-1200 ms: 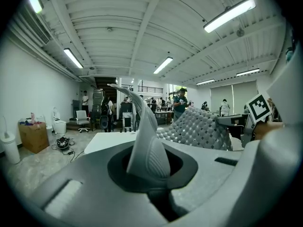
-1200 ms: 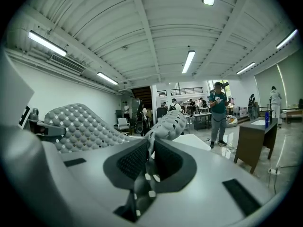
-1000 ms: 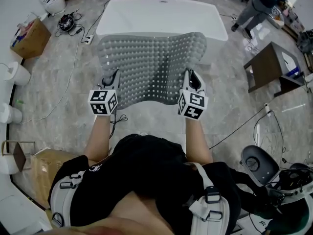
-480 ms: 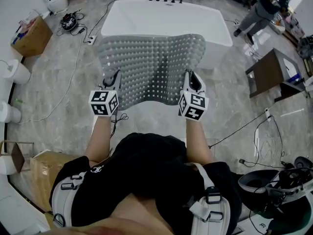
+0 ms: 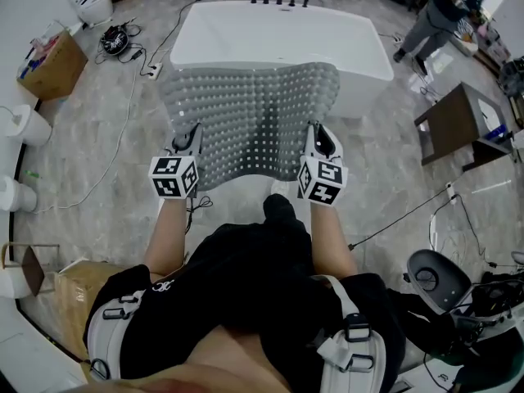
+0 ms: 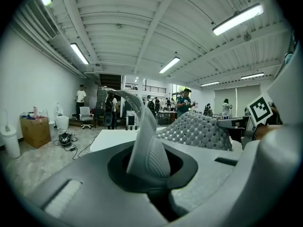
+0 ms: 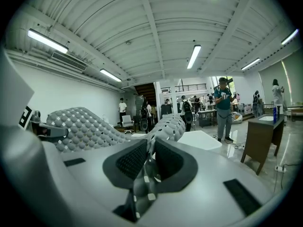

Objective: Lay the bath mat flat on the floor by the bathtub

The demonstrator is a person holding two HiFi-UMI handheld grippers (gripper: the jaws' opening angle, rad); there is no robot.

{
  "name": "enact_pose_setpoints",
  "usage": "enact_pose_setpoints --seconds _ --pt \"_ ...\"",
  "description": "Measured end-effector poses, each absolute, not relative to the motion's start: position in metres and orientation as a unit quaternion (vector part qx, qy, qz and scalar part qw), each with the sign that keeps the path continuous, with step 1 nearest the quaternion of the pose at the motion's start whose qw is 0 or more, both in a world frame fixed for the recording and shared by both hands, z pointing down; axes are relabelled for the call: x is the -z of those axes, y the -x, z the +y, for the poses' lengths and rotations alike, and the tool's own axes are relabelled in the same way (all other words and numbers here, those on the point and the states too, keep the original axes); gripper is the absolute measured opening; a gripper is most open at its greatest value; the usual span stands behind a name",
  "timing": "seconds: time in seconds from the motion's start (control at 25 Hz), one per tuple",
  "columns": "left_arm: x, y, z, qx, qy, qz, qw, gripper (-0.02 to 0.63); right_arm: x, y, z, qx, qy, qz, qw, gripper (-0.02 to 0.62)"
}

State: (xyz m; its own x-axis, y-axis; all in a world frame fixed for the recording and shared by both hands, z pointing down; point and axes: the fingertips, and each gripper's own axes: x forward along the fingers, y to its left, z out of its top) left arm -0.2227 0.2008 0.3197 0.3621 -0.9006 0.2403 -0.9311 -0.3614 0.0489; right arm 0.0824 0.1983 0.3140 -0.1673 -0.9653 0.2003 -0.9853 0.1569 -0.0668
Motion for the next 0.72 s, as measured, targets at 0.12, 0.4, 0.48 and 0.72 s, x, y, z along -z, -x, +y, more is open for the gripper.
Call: enact_pose_setpoints --seconds 0.12,0.4,0.48,0.72 --pt "-0.329 0.223 0.186 -0.093 -0.820 -0.557 0.090 0.026 -0.326 -0.083 0.182 -0.098 -0.643 -0.757 0.052 0.053" --pt "-0.337 0.214 0.122 -0.110 -0.818 -0.558 0.086 0.026 -0.349 -0.091 0.117 -0.121 -0.639 -0.758 0.056 0.052" --pt "-0.337 0.211 0.099 -0.112 -0.817 -0.560 0.085 0.026 -0.351 -0.095 0.093 -0.124 -0.637 -0.759 0.055 0.052" --pt "-0.342 0.202 0.025 -0.123 -0.809 -0.567 0.096 0.026 -0.359 -0.102 0.015 -0.137 -0.622 -0.768 0.065 0.052"
